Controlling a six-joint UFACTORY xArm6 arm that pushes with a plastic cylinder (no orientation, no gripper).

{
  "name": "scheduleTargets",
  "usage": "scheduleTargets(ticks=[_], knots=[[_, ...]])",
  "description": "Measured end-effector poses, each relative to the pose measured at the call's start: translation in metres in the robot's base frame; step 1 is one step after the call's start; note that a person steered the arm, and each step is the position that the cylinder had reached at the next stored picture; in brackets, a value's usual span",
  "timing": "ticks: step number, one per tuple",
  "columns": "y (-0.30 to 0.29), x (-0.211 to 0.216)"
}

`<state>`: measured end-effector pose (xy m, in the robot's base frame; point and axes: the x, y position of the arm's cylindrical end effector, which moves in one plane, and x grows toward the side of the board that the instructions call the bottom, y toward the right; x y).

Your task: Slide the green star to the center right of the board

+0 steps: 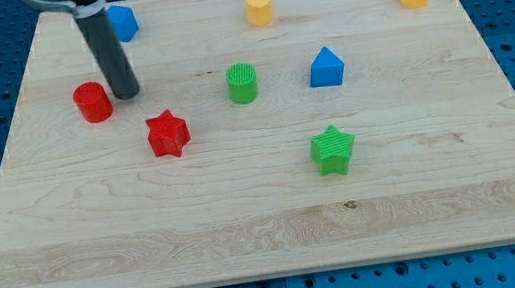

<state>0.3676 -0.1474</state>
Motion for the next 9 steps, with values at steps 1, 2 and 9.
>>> scheduleTargets(ticks=[1,2,9], knots=[[0.030,-0.001],[0.041,0.038],[0.285,0.111]])
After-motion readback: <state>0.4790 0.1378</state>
